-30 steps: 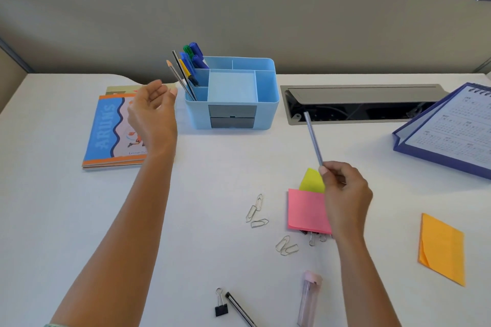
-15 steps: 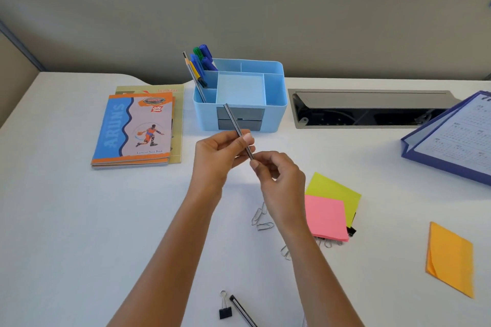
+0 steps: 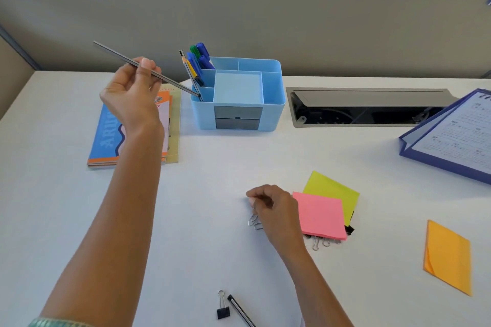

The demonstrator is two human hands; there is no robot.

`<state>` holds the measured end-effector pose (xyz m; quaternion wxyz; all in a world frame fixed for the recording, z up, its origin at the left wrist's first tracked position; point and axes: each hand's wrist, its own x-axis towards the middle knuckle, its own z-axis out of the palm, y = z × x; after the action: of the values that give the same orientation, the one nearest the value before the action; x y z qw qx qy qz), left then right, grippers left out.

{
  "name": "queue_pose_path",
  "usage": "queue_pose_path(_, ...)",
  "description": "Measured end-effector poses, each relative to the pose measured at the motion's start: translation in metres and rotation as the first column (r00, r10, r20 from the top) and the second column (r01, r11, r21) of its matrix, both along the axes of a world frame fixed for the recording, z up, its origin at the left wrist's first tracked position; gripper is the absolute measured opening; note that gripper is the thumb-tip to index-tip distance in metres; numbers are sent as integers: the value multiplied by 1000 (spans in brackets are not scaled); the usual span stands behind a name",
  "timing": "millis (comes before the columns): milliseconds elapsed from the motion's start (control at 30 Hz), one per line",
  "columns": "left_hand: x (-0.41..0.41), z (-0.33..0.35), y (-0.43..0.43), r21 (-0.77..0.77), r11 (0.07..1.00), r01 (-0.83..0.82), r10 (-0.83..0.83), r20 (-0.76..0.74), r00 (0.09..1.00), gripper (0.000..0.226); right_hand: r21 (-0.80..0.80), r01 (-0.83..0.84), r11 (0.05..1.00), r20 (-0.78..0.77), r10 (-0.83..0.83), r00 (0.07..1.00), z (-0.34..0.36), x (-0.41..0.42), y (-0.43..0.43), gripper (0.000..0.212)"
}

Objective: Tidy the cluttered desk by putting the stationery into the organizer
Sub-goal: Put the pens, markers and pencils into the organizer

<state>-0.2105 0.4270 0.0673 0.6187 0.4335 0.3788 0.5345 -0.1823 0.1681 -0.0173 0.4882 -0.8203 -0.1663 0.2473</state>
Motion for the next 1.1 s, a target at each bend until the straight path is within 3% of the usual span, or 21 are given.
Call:
queue_pose_path(167,14,-9,5,37,999,9,-7,-46,999,11,-8,-1,1000,7,1,1000,2,-1,0,30)
queue_pose_path(333,29,-28,2,31,997,77,-67,-239,969,25,7,-17,1000,-30,17,999,7,0,-3,28)
queue_pose_path(467,33,-37,2,35,995,92,-74,-353,933,33,-104,-197,975,53,204,978,15,-14,-19,26)
queue_pose_path(533,34,-39,2,21,993,116,-101,-359,928,39,-235,-335,913,19,349,937,18,-27,-31,20)
queue_pose_path(633,31,-42,3,25,992,120,-101,-379,920,42,-455,-523,720,-62,561,826,19,-48,-48,13)
queue_pose_path(733,23,-46,1,31,995,96,-76,-393,916,45,-544,-639,543,-197,658,727,21,-69,-58,20)
queue_pose_path(833,12,-52,-6,7,997,80,-70,-417,906,47,-606,-674,421,-226,722,654,27,-83,-62,30)
queue_pose_path(900,4,-54,-15,3,998,66,-58,-432,900,48,-626,-659,416,-194,736,649,31,-90,-63,24)
queue_pose_path(1000,-11,-56,-36,1,999,51,-46,-418,907,47,-628,-601,494,-128,696,706,30,-93,-65,11)
queue_pose_path(1100,-31,-62,-62,-22,994,103,-103,-399,911,44,-611,-530,589,-21,656,754,25,-87,-66,17)
